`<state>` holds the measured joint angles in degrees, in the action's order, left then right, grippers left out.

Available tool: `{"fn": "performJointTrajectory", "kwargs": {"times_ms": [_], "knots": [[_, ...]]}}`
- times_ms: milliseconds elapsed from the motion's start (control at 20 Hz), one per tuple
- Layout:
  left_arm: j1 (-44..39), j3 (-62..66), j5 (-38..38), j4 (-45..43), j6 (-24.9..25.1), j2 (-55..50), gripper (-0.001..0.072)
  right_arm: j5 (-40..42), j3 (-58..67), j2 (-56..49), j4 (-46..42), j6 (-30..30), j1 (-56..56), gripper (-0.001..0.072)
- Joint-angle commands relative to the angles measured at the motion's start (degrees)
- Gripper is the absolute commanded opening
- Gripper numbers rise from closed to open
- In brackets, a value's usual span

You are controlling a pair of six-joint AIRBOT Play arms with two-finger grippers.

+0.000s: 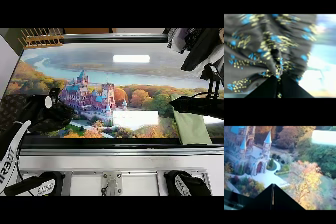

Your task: Fold the clothes and pants, and hang the long-sleeved shirts on hangers.

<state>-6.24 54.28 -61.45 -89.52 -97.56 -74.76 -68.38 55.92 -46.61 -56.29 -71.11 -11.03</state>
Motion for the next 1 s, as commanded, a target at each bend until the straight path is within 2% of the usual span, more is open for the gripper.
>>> {"fn": "performJointTrajectory", "kwargs": {"times_ms": [0,200,300,400,450,500,550,700,950], "knots": [[-11.6,3.4,-1.3,13.3,0.0,6.8,0.0007,0.0,0.0,0.0,0.0,0.0,0.0,0.0016],[-31.8,12.1,4.7,14.9,-0.6,5.5,0.0008,0.0,0.0,0.0,0.0,0.0,0.0,0.0016],[-38.2,17.7,7.8,13.6,-0.5,0.5,0.0008,0.0,0.0,0.0,0.0,0.0,0.0,0.0016],[-40.4,23.9,7.8,12.9,-0.5,-5.4,0.0009,0.0,0.0,0.0,0.0,0.0,0.0,0.0016],[-40.1,26.7,7.1,12.9,-0.4,-7.8,0.0133,0.0,0.0,0.0,0.0,0.0,0.0,0.0016],[-39.0,29.4,6.0,12.9,-0.4,-9.9,0.0457,0.0,0.0,0.0,0.0,0.0,0.0,0.0016],[-36.9,31.8,4.3,13.1,-0.4,-11.2,0.0617,0.0,0.0,0.0,0.0,0.0,0.0,0.0016],[-27.1,34.7,0.4,13.0,1.1,-10.1,0.0615,0.0,0.0,0.0,0.0,0.0,0.0,0.0016],[-3.4,30.4,-6.7,13.1,5.7,-6.5,0.0615,-0.1,0.0,0.0,1.5,-0.3,0.0,0.0016]]}}
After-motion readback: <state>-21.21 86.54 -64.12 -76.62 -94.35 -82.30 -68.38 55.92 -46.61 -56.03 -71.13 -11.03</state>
